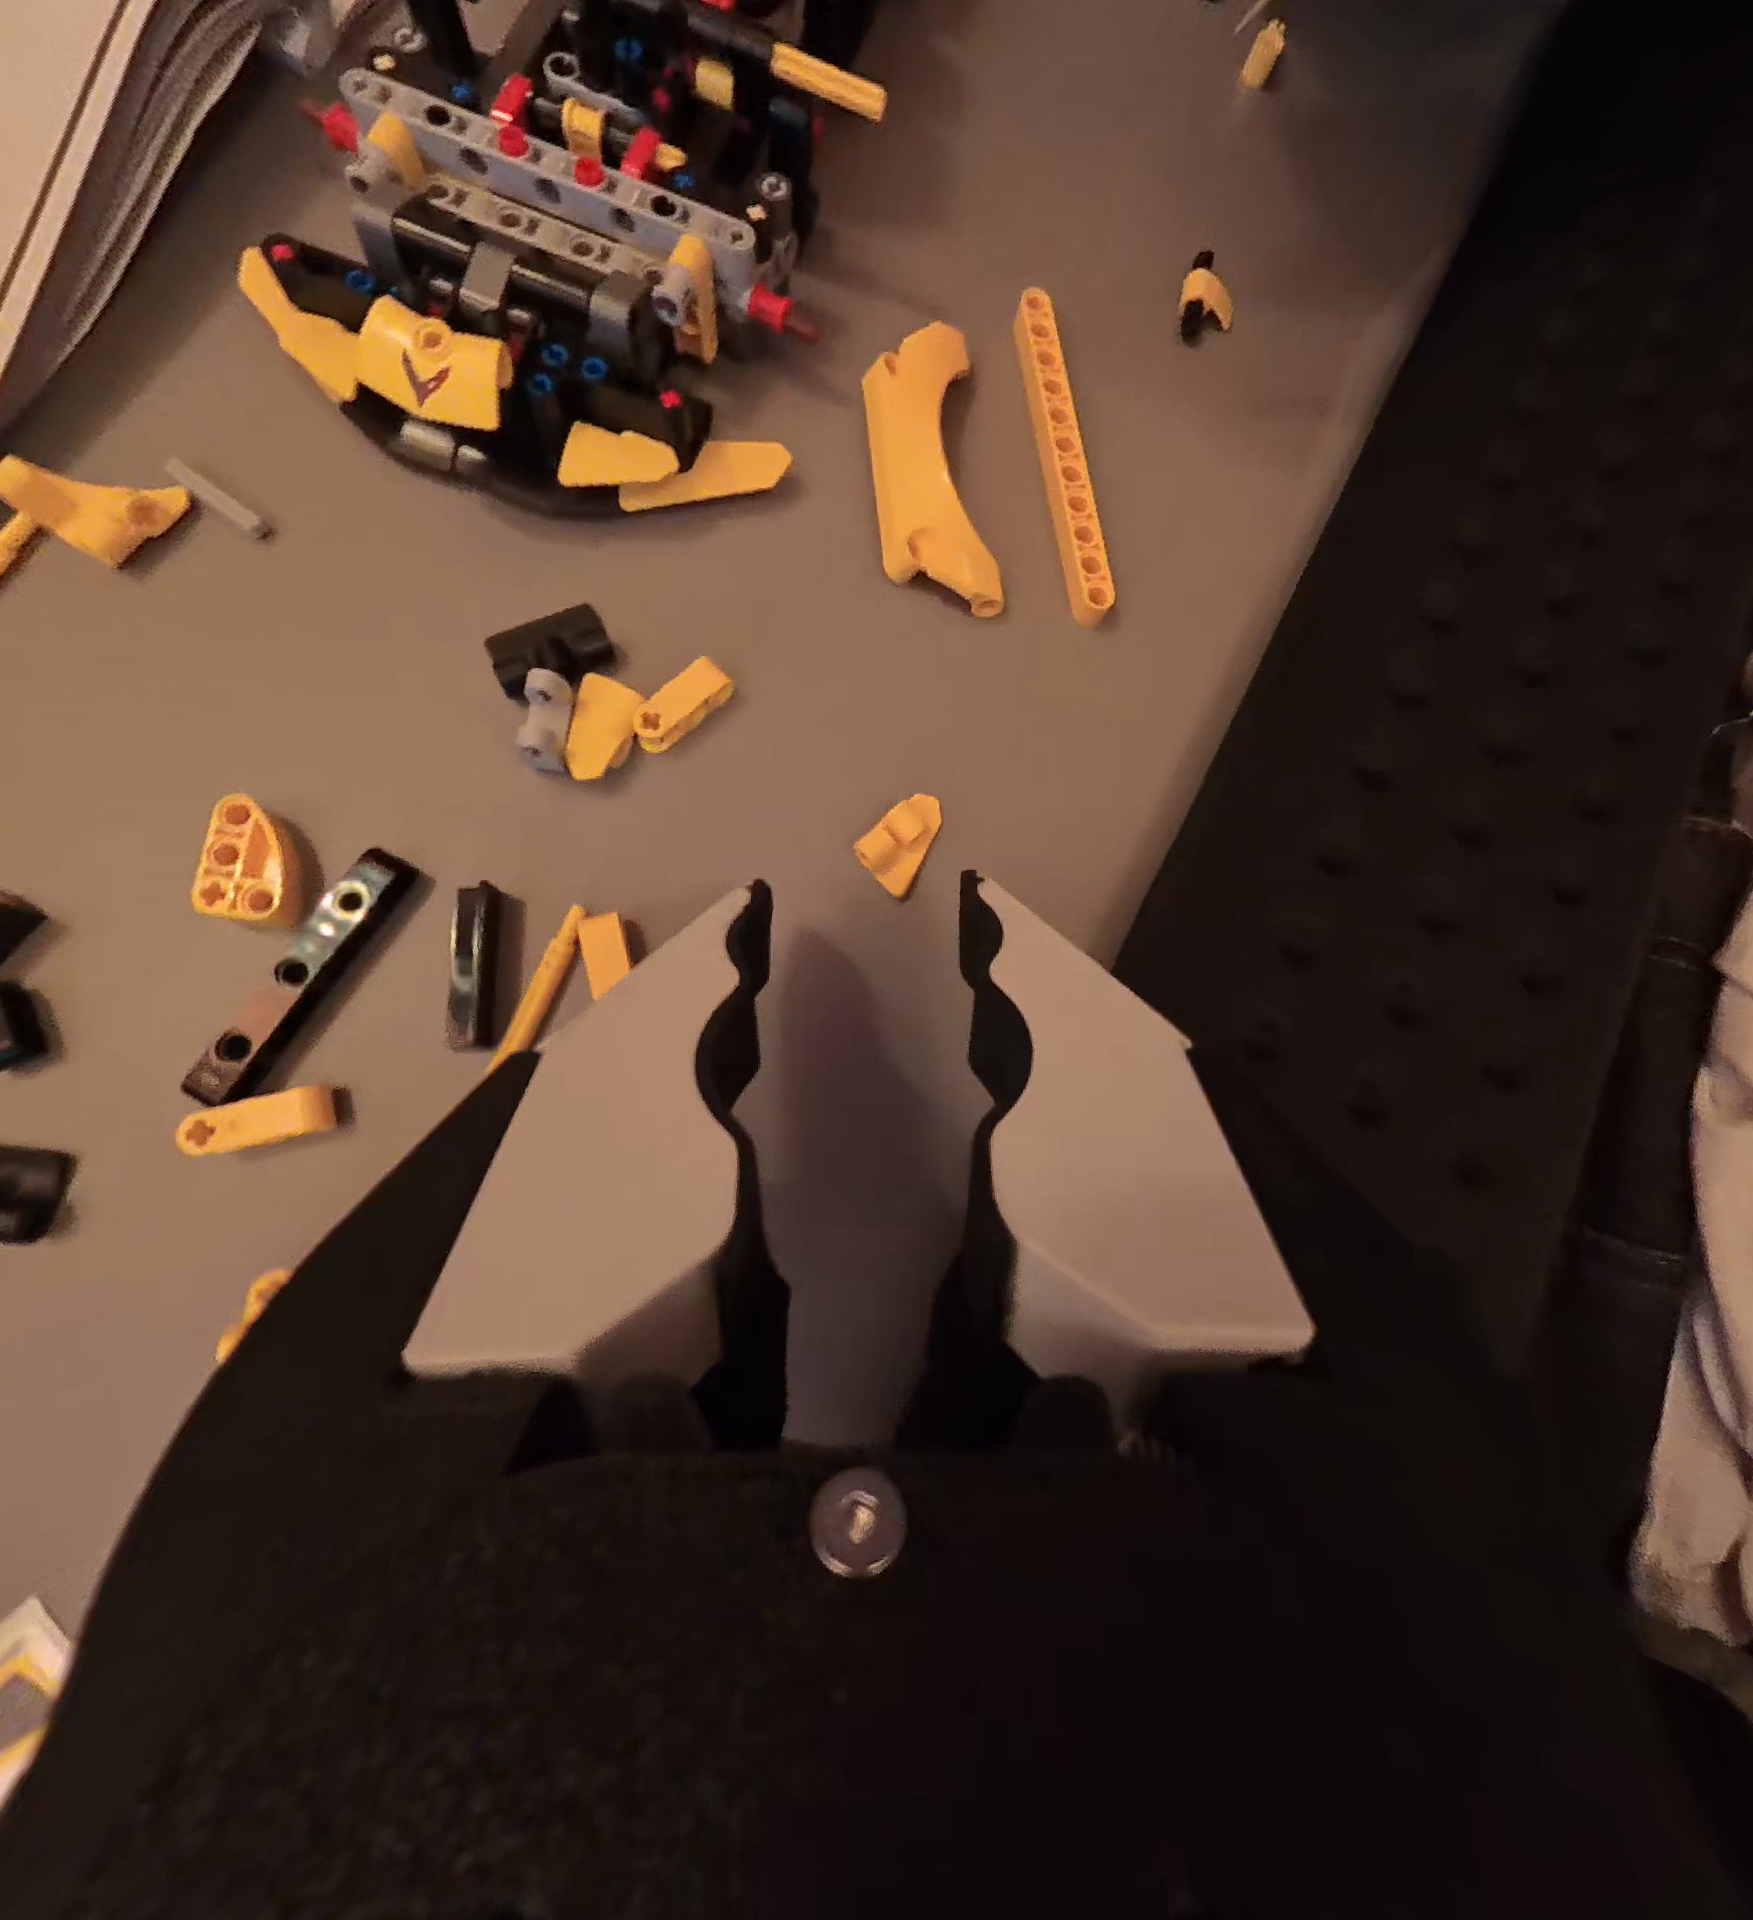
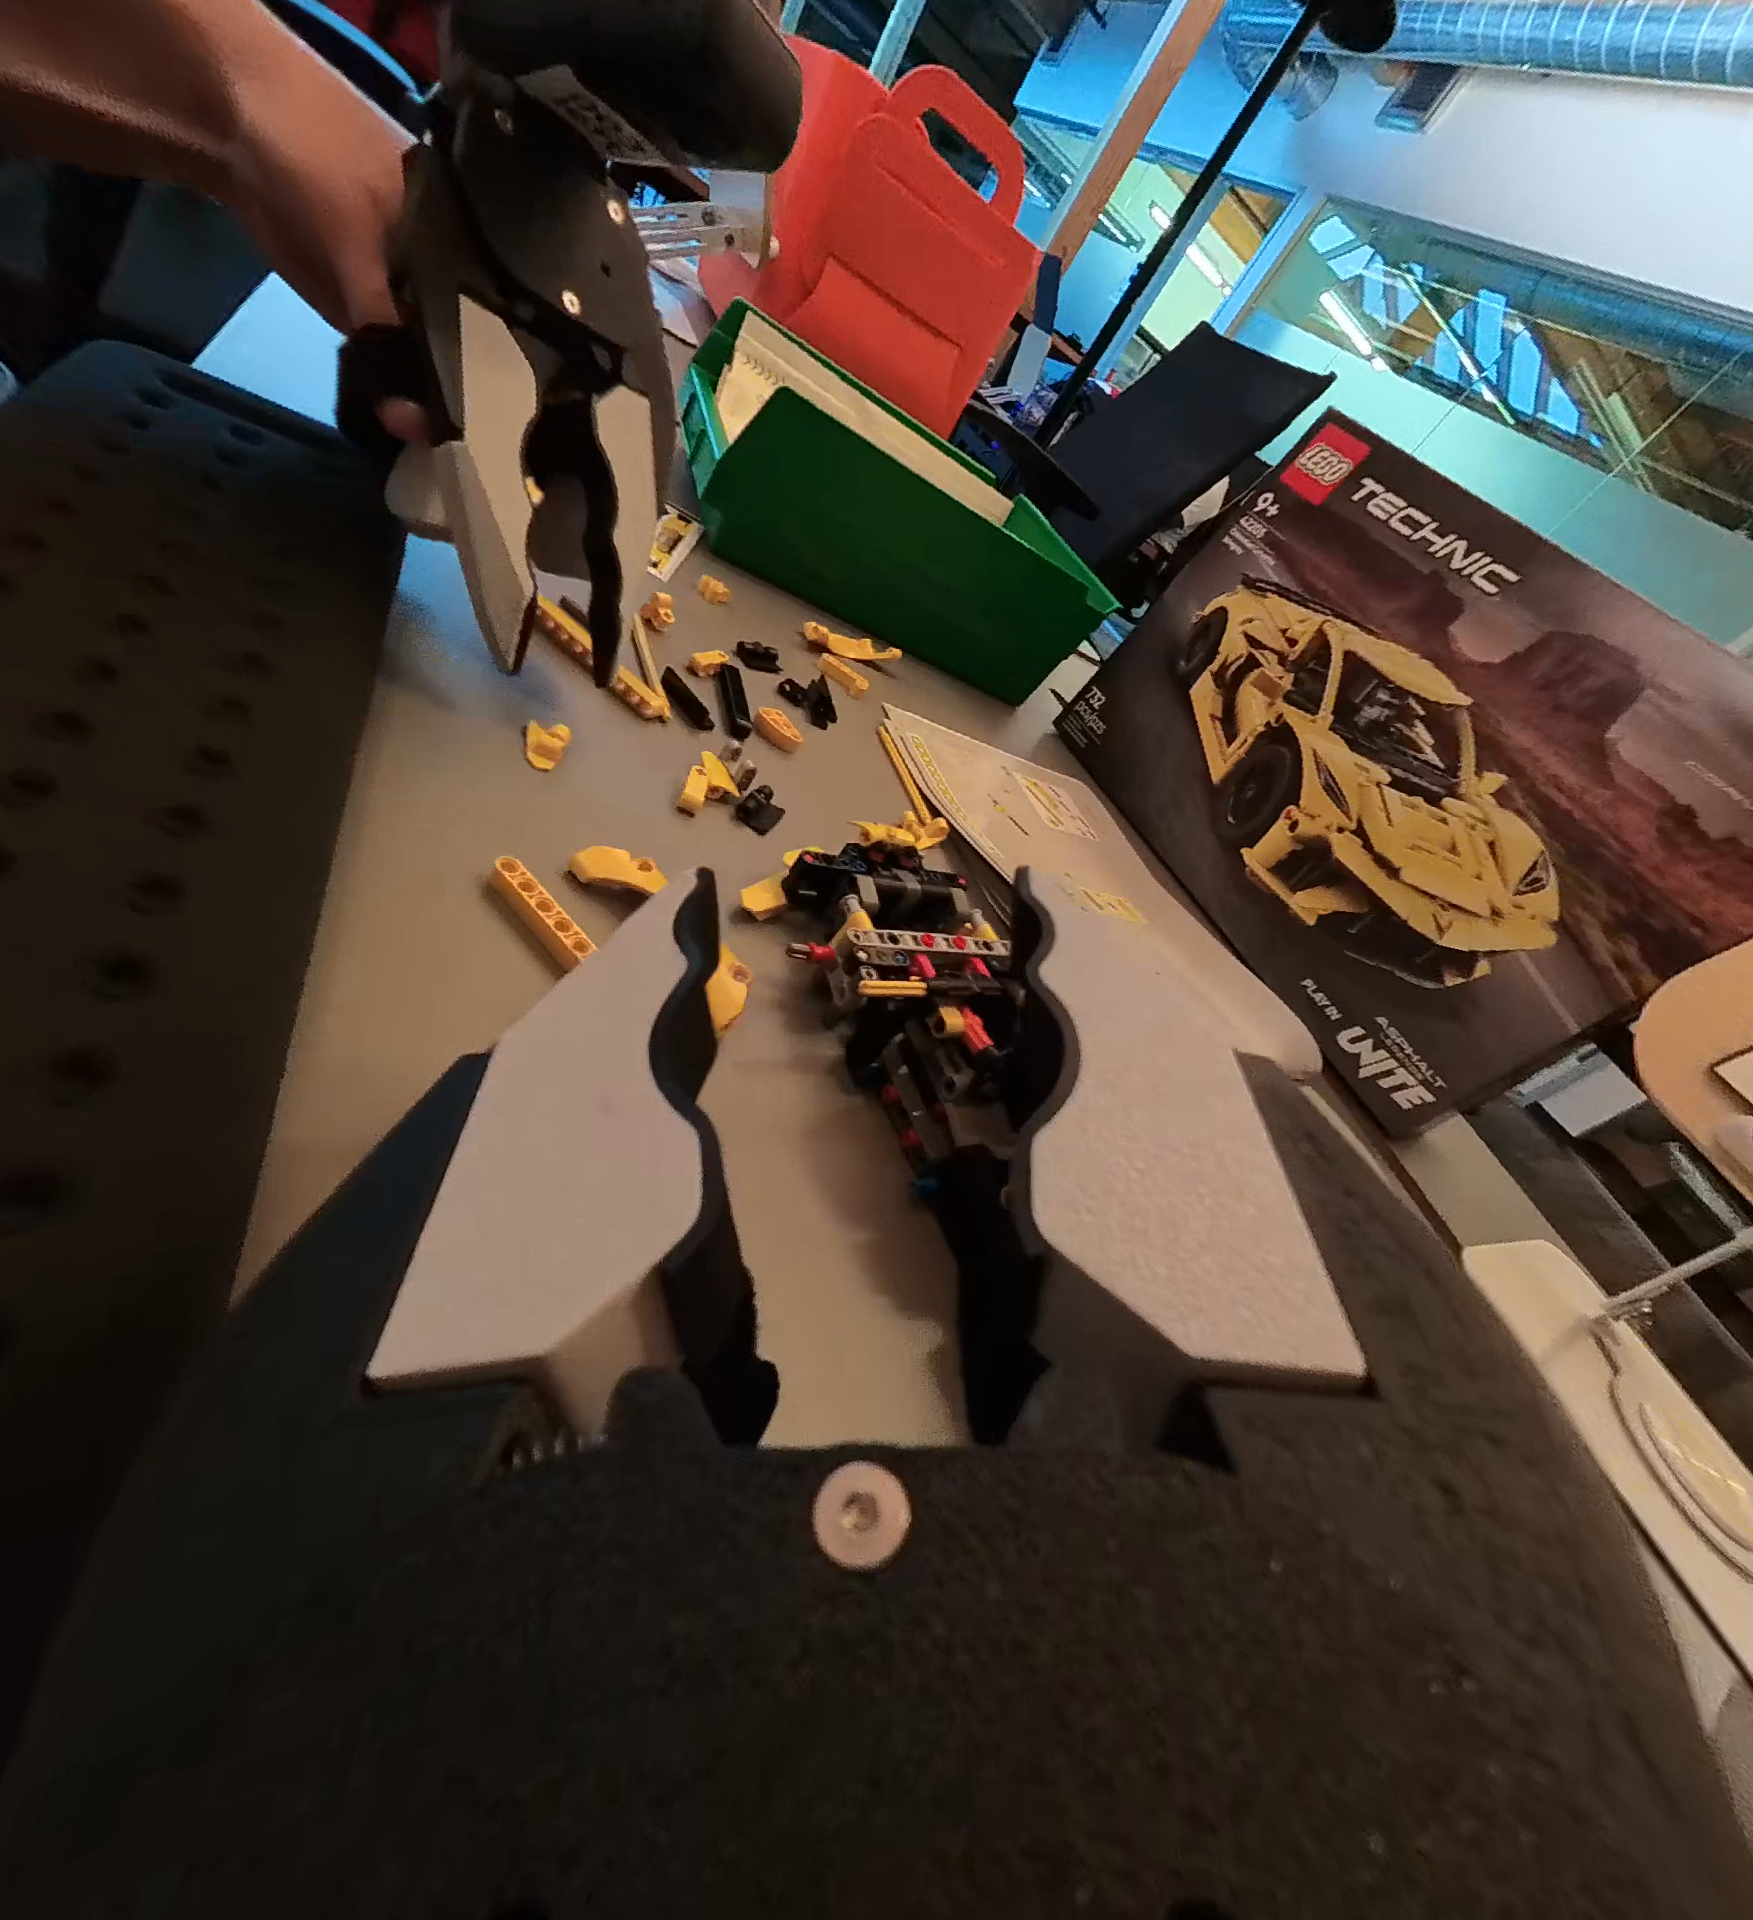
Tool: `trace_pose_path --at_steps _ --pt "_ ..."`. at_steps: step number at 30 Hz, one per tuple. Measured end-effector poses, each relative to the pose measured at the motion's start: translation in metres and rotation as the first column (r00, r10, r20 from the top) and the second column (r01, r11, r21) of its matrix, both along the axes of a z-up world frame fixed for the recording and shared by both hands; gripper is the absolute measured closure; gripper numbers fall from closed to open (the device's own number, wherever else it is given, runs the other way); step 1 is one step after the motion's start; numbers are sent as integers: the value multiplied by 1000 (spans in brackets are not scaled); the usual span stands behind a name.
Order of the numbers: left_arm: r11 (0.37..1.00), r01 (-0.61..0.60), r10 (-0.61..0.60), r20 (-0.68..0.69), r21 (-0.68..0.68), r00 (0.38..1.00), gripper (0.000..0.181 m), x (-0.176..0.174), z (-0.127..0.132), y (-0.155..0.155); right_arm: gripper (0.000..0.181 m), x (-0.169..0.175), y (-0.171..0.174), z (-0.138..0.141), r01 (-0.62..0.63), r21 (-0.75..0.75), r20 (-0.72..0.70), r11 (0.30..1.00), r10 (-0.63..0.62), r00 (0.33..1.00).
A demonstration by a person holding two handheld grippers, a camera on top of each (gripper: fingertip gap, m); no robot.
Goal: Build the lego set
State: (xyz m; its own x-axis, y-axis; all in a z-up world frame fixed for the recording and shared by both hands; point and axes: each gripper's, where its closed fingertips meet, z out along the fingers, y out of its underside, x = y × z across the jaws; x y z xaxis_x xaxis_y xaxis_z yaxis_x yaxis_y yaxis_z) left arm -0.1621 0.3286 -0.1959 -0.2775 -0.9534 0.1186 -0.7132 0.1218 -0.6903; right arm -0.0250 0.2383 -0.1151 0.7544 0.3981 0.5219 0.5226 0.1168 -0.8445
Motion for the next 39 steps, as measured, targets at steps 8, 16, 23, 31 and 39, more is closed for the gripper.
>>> trace_pose_path --at_steps 8,16,23,31,39 --pt "991 125 -124 -17 46 992 165 12 -4 -6 131 6 1 -6 15 -25 -9 1000 -15 1000" --pt "978 205 -202 -57 47 978 174 14 -11 -10 133 7 1 -8 15 -38 -10 999 -16 1000" --pt "996 81 -79 45 -42 996 181 27 6 -3 135 7 0 -9 13 -42 -15 999 -14 1000" --pt "996 -93 91 61 19 994 159 31 9 25 135 8 0 -10 8 -56 -24 998 -10 1000" --pt "990 -69 68 13 127 998 138 62 -15 36 135 10 -2 -10 18 -61 -23 998 -19 1000"
